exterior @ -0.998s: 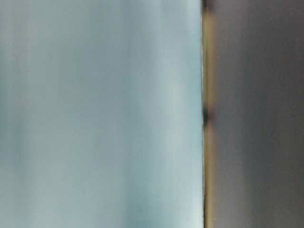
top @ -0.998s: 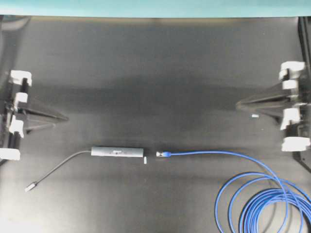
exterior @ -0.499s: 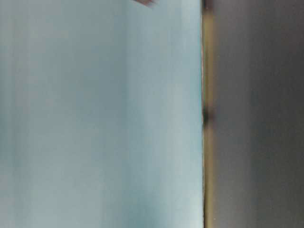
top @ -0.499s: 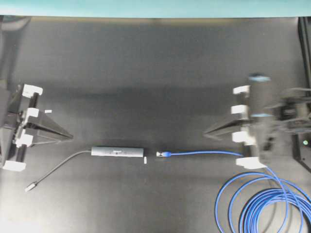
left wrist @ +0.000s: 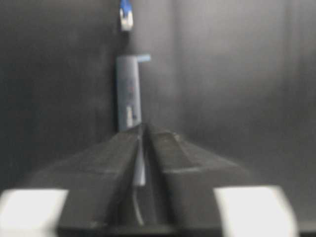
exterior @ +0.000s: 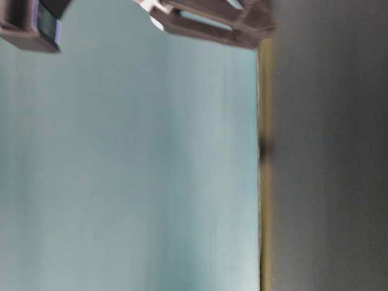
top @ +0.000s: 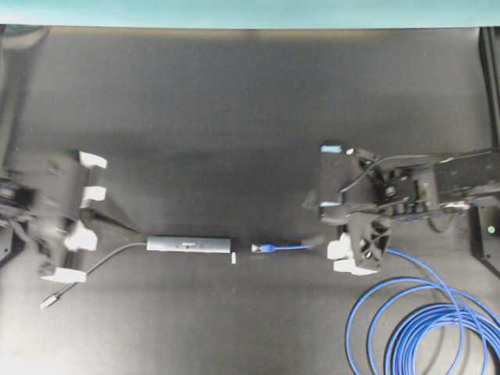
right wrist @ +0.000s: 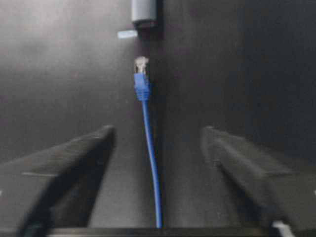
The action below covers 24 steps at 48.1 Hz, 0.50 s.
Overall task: Insert the LAN cable into the hub.
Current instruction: 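Move both grippers inward toward the grey hub and blue plug, then grasp the grey Anker hub with the left gripper, blue plug with right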
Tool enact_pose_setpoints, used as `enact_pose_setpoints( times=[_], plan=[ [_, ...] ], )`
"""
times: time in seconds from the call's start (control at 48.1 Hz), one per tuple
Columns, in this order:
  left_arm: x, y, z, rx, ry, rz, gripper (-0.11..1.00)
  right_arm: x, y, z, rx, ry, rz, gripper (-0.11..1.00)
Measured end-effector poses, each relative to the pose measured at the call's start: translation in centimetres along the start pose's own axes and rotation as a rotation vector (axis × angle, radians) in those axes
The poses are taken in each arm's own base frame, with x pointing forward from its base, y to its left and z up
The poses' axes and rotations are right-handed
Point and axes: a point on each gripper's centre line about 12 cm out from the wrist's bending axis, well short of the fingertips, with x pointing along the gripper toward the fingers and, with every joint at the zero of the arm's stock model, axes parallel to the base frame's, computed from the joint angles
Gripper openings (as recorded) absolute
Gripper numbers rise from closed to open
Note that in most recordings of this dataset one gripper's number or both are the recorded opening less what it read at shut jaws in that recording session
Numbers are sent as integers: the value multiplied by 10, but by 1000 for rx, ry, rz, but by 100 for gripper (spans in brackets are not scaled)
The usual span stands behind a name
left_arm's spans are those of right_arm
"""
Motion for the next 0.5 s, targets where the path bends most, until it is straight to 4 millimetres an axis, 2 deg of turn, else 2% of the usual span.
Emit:
enact_pose_setpoints(
  times=[0.125,0.208,0.312,0.499],
  plan=[
    [12,0,-4,-4,26,-2,67,7,-1,1,-23,-8,-5,81],
    [20,-2,-6,-2,19,-6,85,12,0,2,-33,-20,-3,80],
    [30,-3,-8,-3,-15,-12,79,17,1,3,-35,-35,-1,80],
    [47,-3,-30,-39,-83,-25,82,20,1,7,-35,-74,2,80]
  ],
)
